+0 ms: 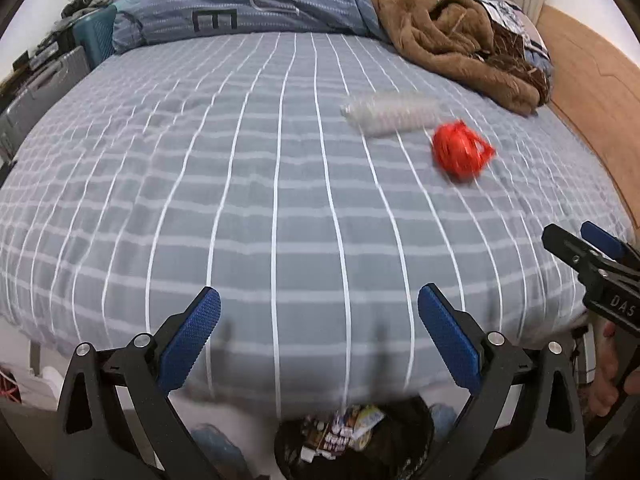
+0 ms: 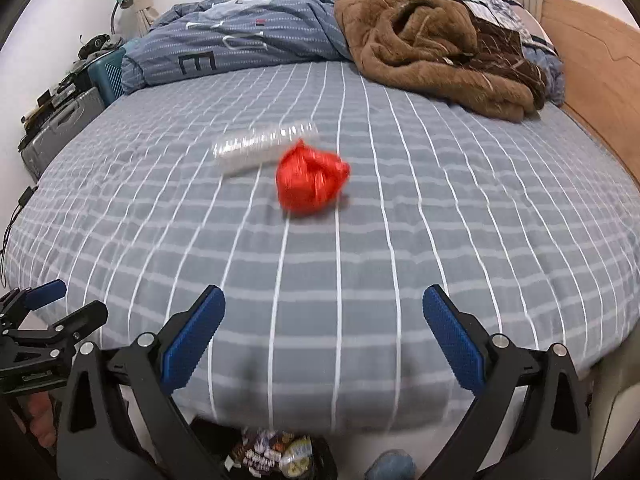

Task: Collect trash
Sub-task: 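Raise both open tools from the bin back over the bed, then grasp the bubble-wrap roll with left tool while right grasps the red bag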

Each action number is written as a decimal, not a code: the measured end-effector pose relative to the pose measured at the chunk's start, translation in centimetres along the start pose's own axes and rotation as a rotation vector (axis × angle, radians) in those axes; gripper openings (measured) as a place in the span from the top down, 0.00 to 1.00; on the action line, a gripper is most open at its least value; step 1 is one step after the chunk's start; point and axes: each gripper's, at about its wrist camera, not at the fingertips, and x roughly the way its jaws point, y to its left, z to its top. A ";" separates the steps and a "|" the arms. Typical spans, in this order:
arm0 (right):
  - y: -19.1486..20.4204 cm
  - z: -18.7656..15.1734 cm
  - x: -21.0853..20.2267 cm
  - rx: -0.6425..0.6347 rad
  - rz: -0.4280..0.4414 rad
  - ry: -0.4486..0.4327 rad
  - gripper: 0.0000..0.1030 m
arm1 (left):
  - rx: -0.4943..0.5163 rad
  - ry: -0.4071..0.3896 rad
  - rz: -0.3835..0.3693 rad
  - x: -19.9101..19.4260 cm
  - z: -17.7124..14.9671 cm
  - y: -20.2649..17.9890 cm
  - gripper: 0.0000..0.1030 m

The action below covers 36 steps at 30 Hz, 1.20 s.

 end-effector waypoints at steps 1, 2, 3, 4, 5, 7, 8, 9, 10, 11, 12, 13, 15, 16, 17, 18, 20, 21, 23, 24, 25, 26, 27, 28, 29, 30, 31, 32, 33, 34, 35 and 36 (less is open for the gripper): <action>0.2 0.5 0.4 -0.002 -0.003 -0.003 0.07 | 0.001 -0.004 0.004 0.3 0.6 -0.1 0.06; 0.3 1.4 1.0 -0.005 -0.005 -0.007 0.07 | 0.002 -0.007 0.003 0.6 1.2 -0.1 0.06; 0.4 1.9 1.4 -0.006 -0.004 -0.008 0.07 | 0.005 -0.007 0.000 1.2 2.1 -0.2 0.06; 0.5 2.6 2.1 -0.005 -0.003 -0.008 0.07 | 0.008 -0.008 0.001 1.5 2.6 -0.2 0.06; 0.6 3.1 2.5 -0.005 0.000 -0.008 0.07 | 0.009 -0.012 0.002 1.9 3.4 -0.1 0.06; 0.7 4.0 3.3 -0.007 0.005 -0.010 0.07 | 0.010 -0.015 -0.002 2.5 4.3 0.0 0.06; 0.8 4.5 3.8 -0.007 0.005 -0.011 0.07 | 0.010 -0.016 0.000 2.7 4.6 0.0 0.06; 0.8 5.1 4.4 -0.004 0.007 -0.009 0.07 | 0.009 -0.018 -0.001 3.1 5.2 0.1 0.06; 0.8 5.3 4.7 0.000 0.010 -0.007 0.07 | 0.011 -0.017 -0.008 3.5 5.7 0.1 0.06; 0.7 5.8 5.3 0.008 0.015 -0.004 0.07 | 0.013 -0.017 -0.009 3.8 6.0 0.0 0.06; 0.6 6.2 5.7 0.014 0.019 -0.002 0.07 | 0.016 -0.019 -0.009 4.1 6.5 0.0 0.06; 0.5 6.6 6.1 0.020 0.021 0.001 0.07 | 0.020 -0.021 -0.010 4.4 6.9 0.0 0.06; 0.3 7.3 7.2 0.026 0.024 0.012 0.08 | 0.027 -0.021 -0.014 5.1 7.7 -0.1 0.06; 0.3 7.7 7.8 0.027 0.026 0.017 0.09 | 0.030 -0.022 -0.018 5.4 8.2 -0.2 0.06; 0.2 7.9 8.1 0.028 0.027 0.021 0.11 | 0.030 -0.023 -0.024 5.6 8.5 -0.2 0.06; 0.1 8.1 8.5 0.028 0.027 0.027 0.11 | 0.027 -0.024 -0.036 6.0 9.0 -0.2 0.06; -0.1 8.4 9.2 0.036 0.026 0.035 0.12 | 0.024 -0.026 -0.054 6.6 9.8 -0.3 0.06; -0.3 8.5 9.5 0.040 0.027 0.039 0.14 | 0.027 -0.026 -0.055 6.9 10.2 -0.4 0.06; -0.4 8.7 10.3 0.040 0.034 0.055 0.17 | 0.037 -0.029 -0.057 7.5 11.0 -0.8 0.06; -0.4 8.6 10.6 0.042 0.036 0.062 0.19 | 0.040 -0.031 -0.061 7.7 11.3 -0.9 0.06; -0.4 8.6 10.9 0.044 0.041 0.070 0.20 | 0.046 -0.034 -0.067 8.0 11.7 -1.0 0.06; -0.5 8.5 11.4 0.052 0.049 0.083 0.25 | 0.054 -0.036 -0.072 8.3 12.2 -1.3 0.06; -0.6 8.4 11.8 0.060 0.060 0.097 0.30 | 0.059 -0.037 -0.075 8.5 12.5 -1.4 0.06; -0.6 8.2 12.3 0.070 0.091 0.117 0.34 | 0.067 -0.042 -0.079 8.7 12.9 -1.6 0.06; -0.5 8.0 12.7 0.070 0.111 0.130 0.43 | 0.077 -0.046 -0.084 9.0 13.4 -1.8 0.06; -0.4 7.9 13.0 0.065 0.123 0.141 0.52 | 0.085 -0.043 -0.086 9.3 13.7 -1.9 0.06; -0.2 7.8 13.0 0.055 0.128 0.141 0.55 | 0.091 -0.040 -0.090 9.6 14.1 -2.2 0.06; -0.1 7.8 12.8 0.052 0.131 0.135 0.60 | 0.096 -0.040 -0.097 9.9 14.4 -2.4 0.06; -0.1 7.9 12.6 0.051 0.135 0.133 0.64 | 0.107 -0.044 -0.104 10.2 14.9 -2.7 0.06; -0.2 8.0 12.3 0.053 0.140 0.131 0.65 | 0.112 -0.050 -0.110 10.4 15.3 -3.1 0.06; -0.6 8.3 11.8 0.060 0.138 0.121 0.65 | 0.120 -0.051 -0.118 10.5 15.5 -3.2 0.06; -1.0 8.5 11.5 0.066 0.129 0.109 0.65 | 0.138 -0.051 -0.135 10.9 16.0 -3.7 0.06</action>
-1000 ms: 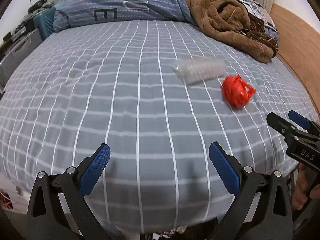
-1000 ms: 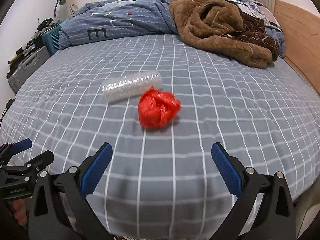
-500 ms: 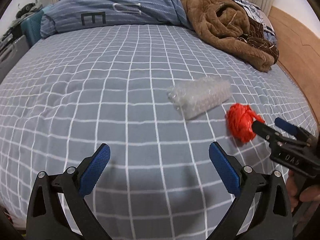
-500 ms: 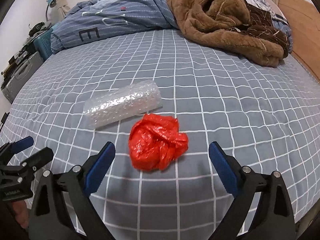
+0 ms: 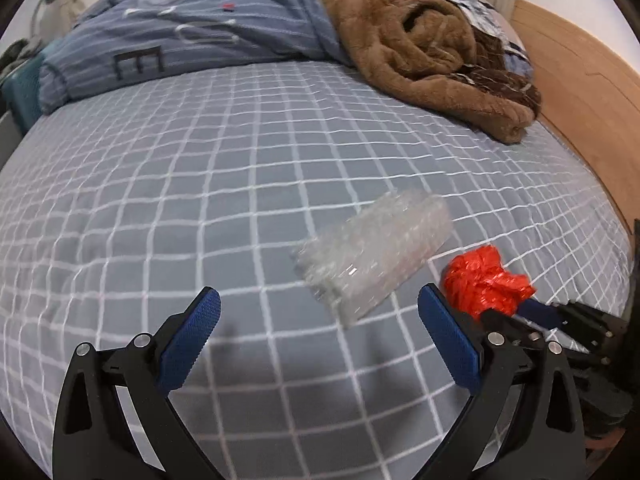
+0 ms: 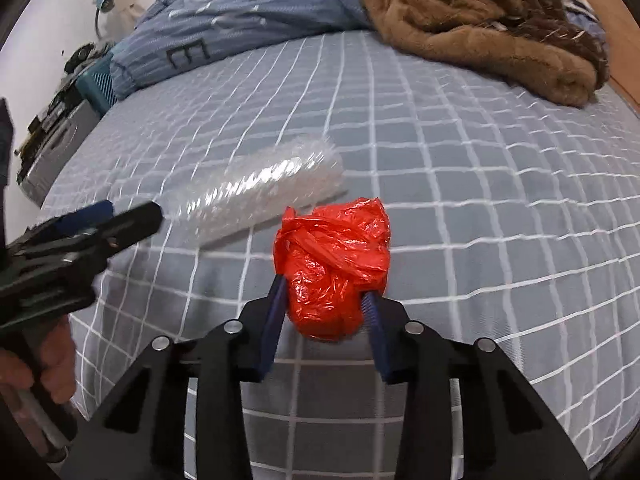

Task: Collect trash
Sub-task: 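Grasp the bubble-wrap roll with left tool while right grasps the red bag, then carry the bubble wrap in left tool and red bag in right tool to the bin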

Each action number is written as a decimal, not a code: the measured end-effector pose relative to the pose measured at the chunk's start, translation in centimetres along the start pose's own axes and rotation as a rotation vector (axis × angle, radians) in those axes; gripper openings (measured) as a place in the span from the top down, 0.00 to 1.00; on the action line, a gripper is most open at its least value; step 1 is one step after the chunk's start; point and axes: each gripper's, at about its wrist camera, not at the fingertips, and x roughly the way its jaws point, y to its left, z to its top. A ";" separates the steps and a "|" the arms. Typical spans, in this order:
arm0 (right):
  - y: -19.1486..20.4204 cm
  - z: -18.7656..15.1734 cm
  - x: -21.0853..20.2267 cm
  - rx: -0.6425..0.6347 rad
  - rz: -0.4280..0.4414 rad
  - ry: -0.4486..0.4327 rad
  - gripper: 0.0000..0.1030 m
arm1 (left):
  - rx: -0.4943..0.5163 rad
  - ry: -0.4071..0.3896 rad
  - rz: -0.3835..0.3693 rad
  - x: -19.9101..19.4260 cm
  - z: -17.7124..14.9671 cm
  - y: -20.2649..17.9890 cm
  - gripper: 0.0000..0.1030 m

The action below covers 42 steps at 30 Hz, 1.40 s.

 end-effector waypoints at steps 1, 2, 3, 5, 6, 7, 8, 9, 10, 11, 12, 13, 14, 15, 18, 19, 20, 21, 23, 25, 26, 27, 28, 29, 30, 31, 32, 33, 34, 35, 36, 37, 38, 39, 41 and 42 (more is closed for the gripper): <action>-0.5 0.2 -0.5 0.006 -0.010 -0.015 0.65 | 0.018 0.004 -0.013 0.4 0.4 -0.3 0.06; -1.2 0.5 -1.0 0.014 -0.022 -0.029 0.65 | 0.033 0.010 -0.026 0.7 0.6 -0.6 0.06; -1.7 0.7 -1.2 0.019 -0.031 -0.037 0.65 | 0.055 0.017 -0.048 1.2 1.0 -1.0 0.06; -3.0 0.9 -1.7 0.036 -0.052 -0.049 0.65 | 0.095 0.027 -0.062 2.3 1.5 -1.6 0.06; -3.7 1.0 -1.9 0.046 -0.054 -0.051 0.65 | 0.108 0.031 -0.067 2.8 1.7 -1.8 0.06; -4.2 1.1 -2.0 0.052 -0.053 -0.052 0.65 | 0.117 0.035 -0.070 3.3 1.8 -2.0 0.06; -4.7 1.2 -2.1 0.062 -0.055 -0.055 0.65 | 0.127 0.045 -0.074 3.9 2.0 -2.2 0.06; -5.3 1.2 -2.1 0.070 -0.056 -0.056 0.65 | 0.135 0.053 -0.081 4.4 2.1 -2.4 0.06; -5.6 1.3 -2.1 0.075 -0.056 -0.056 0.65 | 0.142 0.057 -0.088 4.7 2.1 -2.7 0.06; -6.0 1.4 -2.0 0.081 -0.056 -0.055 0.65 | 0.152 0.057 -0.090 5.2 2.2 -3.0 0.07; -6.3 1.4 -1.9 0.085 -0.057 -0.052 0.65 | 0.158 0.057 -0.080 5.5 2.1 -3.2 0.07; -6.3 1.5 -1.8 0.086 -0.057 -0.050 0.65 | 0.164 0.060 -0.072 5.8 2.1 -3.3 0.08; -6.5 1.5 -1.7 0.085 -0.057 -0.049 0.65 | 0.165 0.066 -0.081 6.3 2.0 -3.6 0.11; -6.5 1.4 -1.7 0.083 -0.058 -0.048 0.65 | 0.166 0.079 -0.089 6.8 1.9 -3.7 0.12; -6.5 1.5 -1.7 0.082 -0.057 -0.046 0.65 | 0.170 0.117 -0.076 8.0 1.4 -4.0 0.23; -6.6 1.5 -1.7 0.083 -0.056 -0.046 0.65 | 0.170 0.124 -0.069 8.3 1.3 -4.1 0.25; -6.6 1.5 -1.7 0.084 -0.055 -0.047 0.65 | 0.170 0.122 -0.055 8.3 1.2 -4.1 0.29; -6.6 1.6 -1.7 0.084 -0.055 -0.048 0.65 | 0.166 0.120 -0.046 8.4 1.1 -4.1 0.32; -6.5 1.6 -1.6 0.084 -0.053 -0.047 0.65 | 0.156 0.119 -0.032 8.5 1.0 -3.9 0.41; -6.4 1.5 -1.6 0.082 -0.052 -0.047 0.65 | 0.145 0.114 -0.023 8.4 1.0 -3.7 0.49; -6.4 1.6 -1.7 0.084 -0.052 -0.048 0.65 | 0.141 0.115 -0.021 8.5 1.1 -3.6 0.54; -6.4 1.5 -1.7 0.085 -0.050 -0.049 0.65 | 0.141 0.113 -0.011 8.4 1.0 -3.5 0.56; -6.4 1.6 -1.7 0.086 -0.049 -0.050 0.65 | 0.138 0.112 -0.008 8.4 1.1 -3.5 0.59; -6.4 1.6 -1.7 0.086 -0.051 -0.051 0.65 | 0.132 0.109 -0.005 8.3 1.1 -3.5 0.61; -6.3 1.5 -1.7 0.085 -0.051 -0.051 0.65 | 0.125 0.105 -0.001 8.2 1.1 -3.4 0.62; -6.3 1.6 -1.7 0.085 -0.051 -0.050 0.65 | 0.119 0.102 0.003 8.2 1.2 -3.4 0.63; -6.3 1.6 -1.7 0.085 -0.052 -0.050 0.65 | 0.111 0.097 0.006 8.0 1.2 -3.4 0.64; -6.3 1.6 -1.7 0.084 -0.051 -0.050 0.65 | 0.106 0.094 0.009 7.9 1.2 -3.4 0.65; -6.3 1.6 -1.8 0.083 -0.051 -0.051 0.65 | 0.101 0.090 0.013 7.8 1.2 -3.5 0.65; -6.3 1.5 -1.8 0.081 -0.051 -0.052 0.65 | 0.097 0.084 0.022 7.6 1.2 -3.5 0.66; -6.3 1.6 -1.8 0.080 -0.051 -0.053 0.65 | 0.094 0.079 0.028 7.4 1.2 -3.5 0.66; -6.3 1.6 -1.9 0.080 -0.050 -0.053 0.65 | 0.091 0.075 0.030 7.3 1.2 -3.6 0.66; -6.3 1.5 -1.9 0.079 -0.051 -0.054 0.65 | 0.083 0.073 0.035 7.1 1.1 -3.5 0.66; -6.3 1.5 -1.9 0.079 -0.051 -0.054 0.65 | 0.075 0.071 0.041 6.9 1.1 -3.5 0.66; -6.1 1.6 -2.0 0.075 -0.048 -0.057 0.65 | 0.055 0.055 0.056 6.3 1.0 -3.3 0.67; -6.0 1.6 -2.1 0.071 -0.049 -0.059 0.65 | 0.052 0.046 0.063 5.8 0.9 -3.3 0.67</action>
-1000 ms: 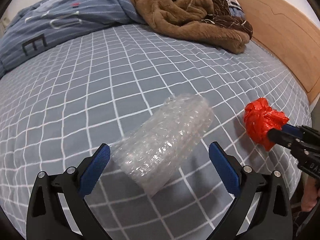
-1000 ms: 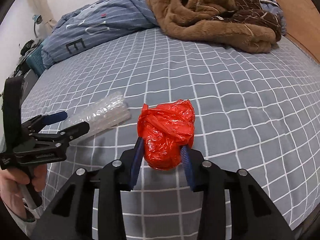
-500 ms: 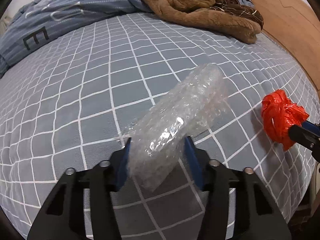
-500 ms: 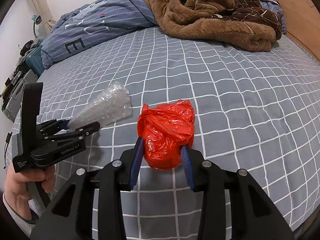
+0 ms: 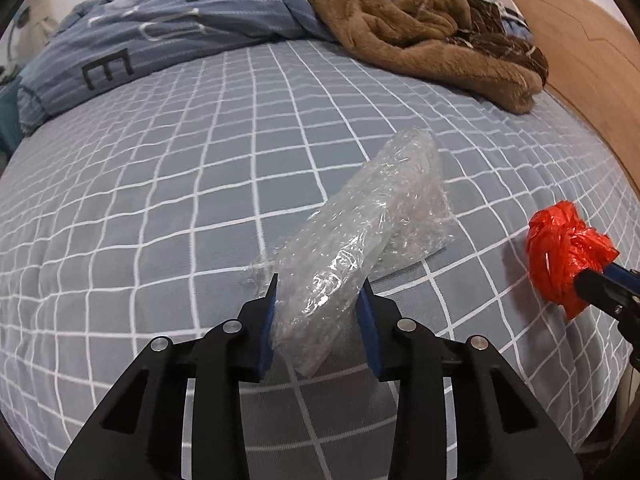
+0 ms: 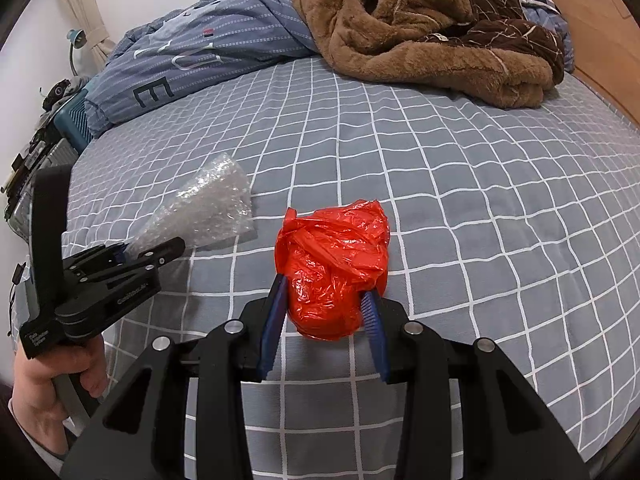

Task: Collect trash
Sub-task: 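Carry the bubble wrap in left tool and red bag in right tool to the bin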

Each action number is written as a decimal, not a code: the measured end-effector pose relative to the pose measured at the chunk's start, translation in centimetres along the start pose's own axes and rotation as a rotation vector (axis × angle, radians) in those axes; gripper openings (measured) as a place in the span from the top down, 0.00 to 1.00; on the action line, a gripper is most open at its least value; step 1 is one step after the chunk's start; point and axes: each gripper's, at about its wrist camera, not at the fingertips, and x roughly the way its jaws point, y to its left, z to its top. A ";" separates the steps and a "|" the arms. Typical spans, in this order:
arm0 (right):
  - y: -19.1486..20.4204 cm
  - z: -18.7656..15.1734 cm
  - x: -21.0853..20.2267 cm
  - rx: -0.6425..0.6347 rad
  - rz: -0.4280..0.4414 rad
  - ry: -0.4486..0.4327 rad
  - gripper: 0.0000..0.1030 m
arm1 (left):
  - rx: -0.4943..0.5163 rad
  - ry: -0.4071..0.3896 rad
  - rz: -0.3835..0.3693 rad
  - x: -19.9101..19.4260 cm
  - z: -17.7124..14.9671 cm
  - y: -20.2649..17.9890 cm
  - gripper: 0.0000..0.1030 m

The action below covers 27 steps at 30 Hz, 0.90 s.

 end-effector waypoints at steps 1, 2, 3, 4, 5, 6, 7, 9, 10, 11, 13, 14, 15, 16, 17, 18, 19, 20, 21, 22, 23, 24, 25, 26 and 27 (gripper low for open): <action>0.1 0.0 -0.1 -0.002 0.001 0.000 0.65 | -0.002 -0.005 0.004 -0.3 0.0 0.0 0.67; 0.2 0.0 -0.1 -0.003 0.002 -0.001 0.65 | -0.004 -0.010 0.004 -0.6 0.0 0.0 0.67; 0.3 0.1 -0.3 -0.006 0.002 -0.003 0.65 | -0.009 -0.016 0.004 -1.2 0.0 0.2 0.67; 0.4 0.0 -0.4 -0.010 0.002 -0.005 0.65 | -0.013 -0.020 0.004 -1.5 -0.1 0.2 0.67; 0.7 0.0 -0.6 -0.017 0.002 -0.009 0.65 | -0.017 -0.020 0.006 -1.9 -0.1 0.3 0.67; 0.9 0.0 -0.8 -0.022 0.002 -0.012 0.65 | -0.024 -0.018 0.008 -2.4 -0.2 0.4 0.67; 1.2 0.0 -1.1 -0.030 0.001 -0.017 0.65 | -0.030 -0.017 0.007 -2.7 -0.3 0.5 0.67; 1.6 -0.1 -1.5 -0.040 0.000 -0.024 0.65 | -0.045 -0.016 0.001 -3.5 -0.7 0.7 0.67; 1.8 -0.1 -1.7 -0.044 0.001 -0.027 0.65 | -0.050 -0.014 0.003 -3.9 -0.9 0.8 0.67; 2.1 -0.1 -1.9 -0.051 0.000 -0.031 0.65 | -0.053 -0.013 0.005 -4.2 -1.2 0.8 0.67; 2.6 -0.2 -2.4 -0.063 -0.001 -0.037 0.65 | -0.043 -0.013 0.014 -5.1 -1.7 0.7 0.67; 2.9 -0.4 -2.6 -0.071 0.000 -0.040 0.65 | -0.044 -0.012 0.019 -5.7 -2.1 0.7 0.67; 3.1 -0.5 -2.8 -0.076 0.001 -0.042 0.65 | -0.049 -0.013 0.016 -6.0 -2.2 0.8 0.67; 3.5 -0.6 -3.2 -0.086 0.003 -0.048 0.65 | -0.057 -0.016 0.011 -6.5 -2.5 0.9 0.67; 3.7 -0.7 -3.3 -0.092 0.003 -0.051 0.65 | -0.064 -0.019 0.009 -7.0 -2.6 1.1 0.67; 4.1 -1.0 -3.6 -0.105 -0.002 -0.056 0.65 | -0.069 -0.020 0.010 -7.5 -2.9 1.2 0.67; 4.3 -1.1 -3.8 -0.111 -0.005 -0.056 0.65 | -0.070 -0.023 0.010 -7.9 -3.0 1.3 0.67; 4.7 -1.4 -4.1 -0.119 -0.006 -0.059 0.65 | -0.075 -0.026 0.009 -8.4 -3.2 1.4 0.67; 4.8 -1.5 -4.3 -0.121 -0.006 -0.062 0.65 | -0.084 -0.030 0.005 -8.9 -3.4 1.6 0.67; 5.0 -1.8 -4.7 -0.126 -0.005 -0.064 0.65 | -0.090 -0.029 0.003 -9.3 -3.7 1.7 0.67; 5.1 -1.9 -4.9 -0.129 -0.006 -0.067 0.65 | -0.098 -0.030 0.001 -9.7 -4.0 1.9 0.67; 5.3 -2.1 -5.3 -0.132 -0.006 -0.070 0.65 | -0.104 -0.032 0.000 -10.1 -4.3 2.0 0.67; 5.4 -2.3 -5.6 -0.134 -0.005 -0.073 0.65 | -0.107 -0.031 -0.001 -10.3 -4.4 2.1 0.67; 5.4 -2.5 -5.8 -0.135 -0.004 -0.075 0.65 | -0.109 -0.031 0.000 -10.6 -4.7 2.1 0.67; 5.5 -2.7 -6.1 -0.136 -0.002 -0.077 0.65 | -0.115 -0.032 -0.002 -11.0 -5.1 2.2 0.67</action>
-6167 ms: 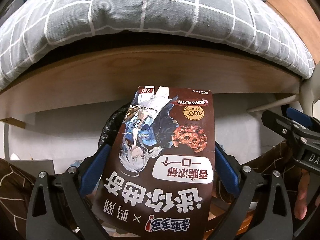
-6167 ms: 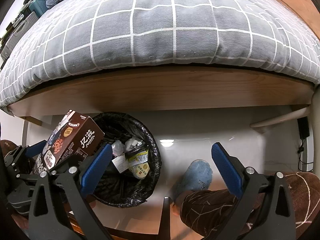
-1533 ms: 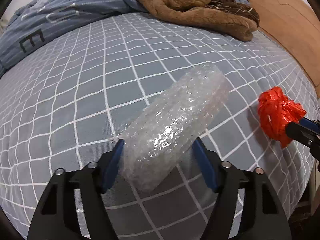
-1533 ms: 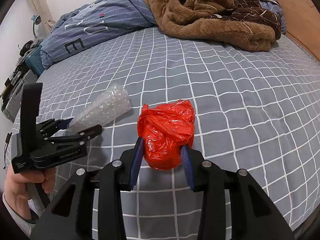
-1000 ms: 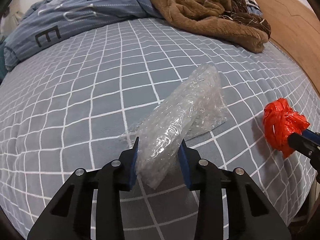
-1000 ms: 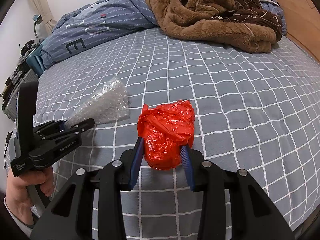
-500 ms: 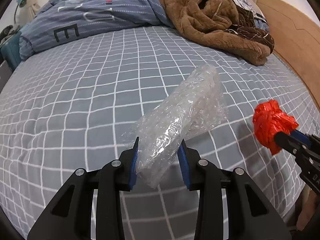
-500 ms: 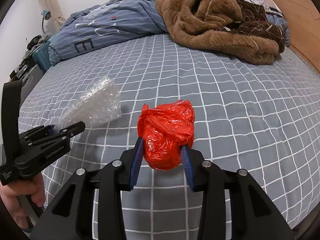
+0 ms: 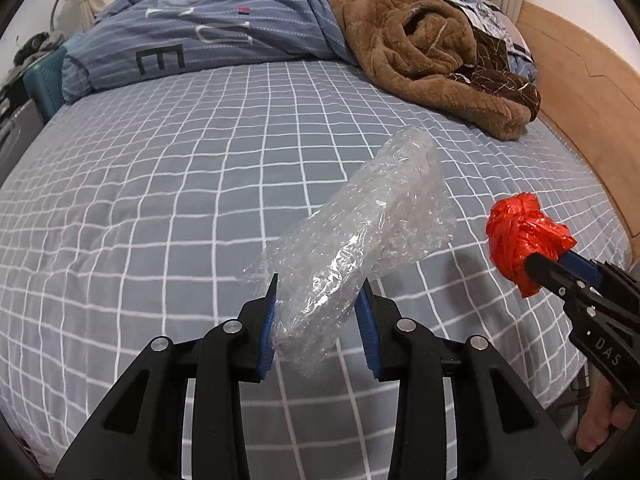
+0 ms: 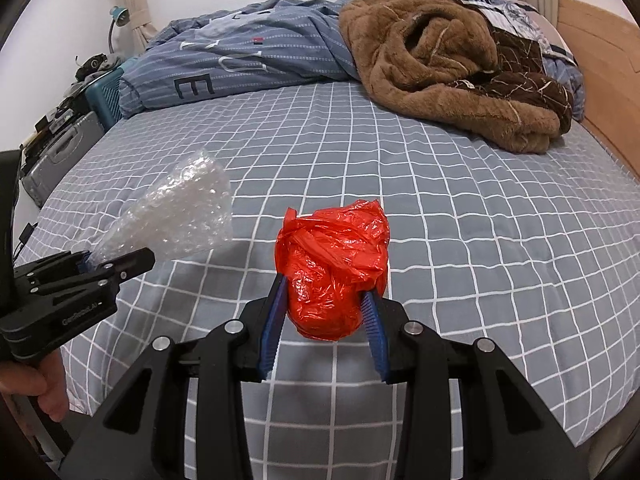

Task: Collect trash
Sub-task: 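Carry the bubble wrap in left tool and red bag in right tool to the bin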

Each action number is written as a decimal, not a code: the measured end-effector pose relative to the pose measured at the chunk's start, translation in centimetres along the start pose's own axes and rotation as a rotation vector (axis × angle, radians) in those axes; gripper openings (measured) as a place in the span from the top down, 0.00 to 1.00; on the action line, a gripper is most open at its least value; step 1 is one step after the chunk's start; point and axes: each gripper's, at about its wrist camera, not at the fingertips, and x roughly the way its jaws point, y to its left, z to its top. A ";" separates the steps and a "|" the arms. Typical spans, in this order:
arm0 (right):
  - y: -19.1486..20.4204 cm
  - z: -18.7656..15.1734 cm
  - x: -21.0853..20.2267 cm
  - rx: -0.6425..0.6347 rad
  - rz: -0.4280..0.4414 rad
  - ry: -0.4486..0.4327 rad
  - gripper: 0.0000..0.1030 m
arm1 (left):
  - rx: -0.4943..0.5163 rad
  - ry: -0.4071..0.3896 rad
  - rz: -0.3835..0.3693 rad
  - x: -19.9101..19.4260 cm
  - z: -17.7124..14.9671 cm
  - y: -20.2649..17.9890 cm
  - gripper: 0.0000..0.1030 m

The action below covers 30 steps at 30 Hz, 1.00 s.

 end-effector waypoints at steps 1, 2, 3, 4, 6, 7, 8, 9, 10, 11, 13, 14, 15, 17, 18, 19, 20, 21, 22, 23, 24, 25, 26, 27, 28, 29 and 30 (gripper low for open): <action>0.1 -0.1 -0.3 -0.002 0.002 -0.001 0.65 | -0.006 0.000 -0.002 -0.4 -0.3 0.1 0.67; 0.2 -0.3 -0.5 -0.003 0.004 -0.002 0.65 | -0.008 0.000 -0.001 -0.6 -0.5 0.1 0.67; 0.4 -0.5 -0.7 -0.005 0.006 -0.003 0.65 | -0.012 -0.001 -0.003 -1.0 -0.8 0.2 0.67; 0.5 -0.7 -1.0 -0.008 0.007 -0.004 0.65 | -0.016 -0.004 -0.002 -1.4 -1.0 0.4 0.67; 0.7 -1.0 -1.5 -0.012 0.009 -0.006 0.65 | -0.023 -0.007 0.001 -2.0 -1.4 0.5 0.67; 0.8 -1.2 -1.7 -0.013 0.009 -0.007 0.65 | -0.025 -0.009 0.000 -2.3 -1.6 0.6 0.67; 0.9 -1.4 -2.1 -0.014 0.008 -0.010 0.65 | -0.025 -0.011 0.000 -2.6 -1.8 0.6 0.67; 1.0 -1.6 -2.5 -0.016 0.008 -0.012 0.65 | -0.020 -0.015 0.002 -3.0 -2.1 0.5 0.67; 1.1 -1.8 -2.9 -0.018 0.006 -0.015 0.65 | -0.016 -0.018 0.003 -3.3 -2.4 0.3 0.67; 1.1 -1.9 -3.2 -0.017 0.006 -0.018 0.65 | -0.016 -0.020 0.002 -3.6 -2.6 0.2 0.67; 1.1 -2.1 -3.9 -0.016 0.007 -0.025 0.65 | -0.016 -0.024 -0.003 -4.4 -3.1 0.1 0.67; 1.2 -2.2 -4.4 -0.016 0.006 -0.031 0.65 | -0.015 -0.028 -0.005 -4.9 -3.4 -0.1 0.67; 1.3 -2.3 -4.7 -0.016 0.006 -0.034 0.65 | -0.015 -0.030 -0.006 -5.3 -3.7 -0.1 0.67; 1.3 -2.6 -5.3 -0.016 0.008 -0.040 0.65 | -0.019 -0.034 -0.008 -5.9 -4.2 -0.1 0.67; 1.4 -2.8 -5.6 -0.016 0.009 -0.042 0.65 | -0.024 -0.038 -0.011 -6.3 -4.5 -0.1 0.67; 1.4 -3.1 -5.9 -0.016 0.010 -0.044 0.65 | -0.031 -0.041 -0.013 -6.6 -4.8 0.0 0.67; 1.5 -3.4 -6.3 -0.019 0.011 -0.045 0.65 | -0.034 -0.042 -0.014 -6.9 -5.0 0.0 0.67; 1.5 -3.6 -6.5 -0.023 0.011 -0.046 0.65 | -0.031 -0.042 -0.013 -7.2 -5.4 0.0 0.67; 1.6 -3.8 -6.8 -0.028 0.009 -0.048 0.65 | -0.028 -0.042 -0.010 -7.4 -5.7 0.0 0.67; 1.7 -3.9 -7.1 -0.029 0.008 -0.050 0.65 | -0.029 -0.042 -0.008 -7.5 -6.0 0.1 0.67; 1.7 -4.1 -7.3 -0.030 0.008 -0.050 0.65 | -0.031 -0.038 -0.006 -7.7 -6.4 0.2 0.67; 1.7 -4.4 -7.6 -0.033 0.006 -0.051 0.65 | -0.032 -0.036 -0.006 -7.8 -6.6 0.3 0.67; 1.7 -4.7 -7.9 -0.035 0.004 -0.052 0.65 | -0.033 -0.035 -0.004 -7.9 -7.0 0.4 0.67; 1.8 -4.9 -8.1 -0.036 0.002 -0.052 0.65 | -0.034 -0.032 -0.003 -8.0 -7.4 0.4 0.67; 1.8 -5.3 -8.4 -0.037 0.002 -0.053 0.65 | -0.037 -0.029 -0.001 -8.0 -7.7 0.5 0.67; 1.8 -5.5 -8.5 -0.034 0.001 -0.054 0.65 | -0.041 -0.025 0.002 -8.1 -8.1 0.6 0.67; 1.8 -5.6 -8.7 -0.032 0.002 -0.054 0.65 | -0.048 -0.021 0.004 -8.2 -8.6 0.8 0.67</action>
